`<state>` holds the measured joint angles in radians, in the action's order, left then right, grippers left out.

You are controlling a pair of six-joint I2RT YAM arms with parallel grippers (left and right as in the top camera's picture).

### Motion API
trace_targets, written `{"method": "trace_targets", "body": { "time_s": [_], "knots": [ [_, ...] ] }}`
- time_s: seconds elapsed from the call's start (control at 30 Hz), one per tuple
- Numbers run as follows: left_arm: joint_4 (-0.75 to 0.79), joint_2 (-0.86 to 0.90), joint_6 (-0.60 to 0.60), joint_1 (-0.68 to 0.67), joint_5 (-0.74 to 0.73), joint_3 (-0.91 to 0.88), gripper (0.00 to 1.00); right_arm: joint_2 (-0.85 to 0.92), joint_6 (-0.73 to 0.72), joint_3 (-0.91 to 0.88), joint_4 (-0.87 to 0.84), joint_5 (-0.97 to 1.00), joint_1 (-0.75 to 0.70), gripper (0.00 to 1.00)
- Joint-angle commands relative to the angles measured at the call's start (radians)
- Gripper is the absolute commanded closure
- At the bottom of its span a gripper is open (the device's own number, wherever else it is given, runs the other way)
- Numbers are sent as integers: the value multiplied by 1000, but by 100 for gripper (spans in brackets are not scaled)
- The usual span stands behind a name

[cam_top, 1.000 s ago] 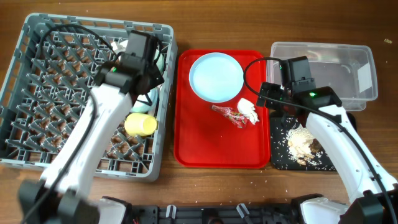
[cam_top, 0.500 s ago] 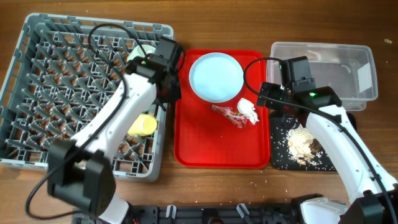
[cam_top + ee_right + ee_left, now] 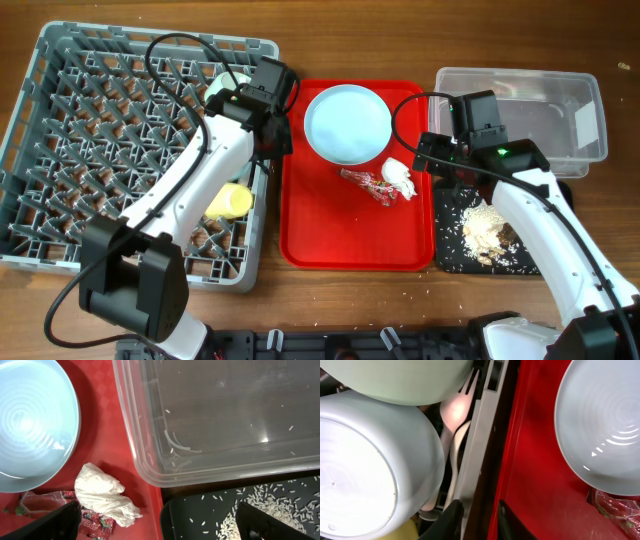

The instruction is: Sort waste into correct bins and load items into the dishwasher rack

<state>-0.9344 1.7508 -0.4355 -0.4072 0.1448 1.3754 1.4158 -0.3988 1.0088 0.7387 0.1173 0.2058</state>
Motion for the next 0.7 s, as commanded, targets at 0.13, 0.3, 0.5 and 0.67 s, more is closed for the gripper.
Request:
{"method": "trace_targets", "body": {
  "time_s": [0.13, 0.3, 0.5, 0.67],
  "knots": [
    [-1, 17, 14, 13, 137, -3, 79, 5, 5, 13, -2, 21, -2, 0],
    [22, 20, 14, 11, 27, -44, 84, 5, 5, 13, -2, 21, -2, 0],
    [67, 23, 16, 14, 37, -95, 86, 5, 6, 13, -2, 21, -2, 0],
    [132, 23, 9, 14, -22, -95, 87, 5, 5, 13, -2, 21, -2, 0]
  ]
}}
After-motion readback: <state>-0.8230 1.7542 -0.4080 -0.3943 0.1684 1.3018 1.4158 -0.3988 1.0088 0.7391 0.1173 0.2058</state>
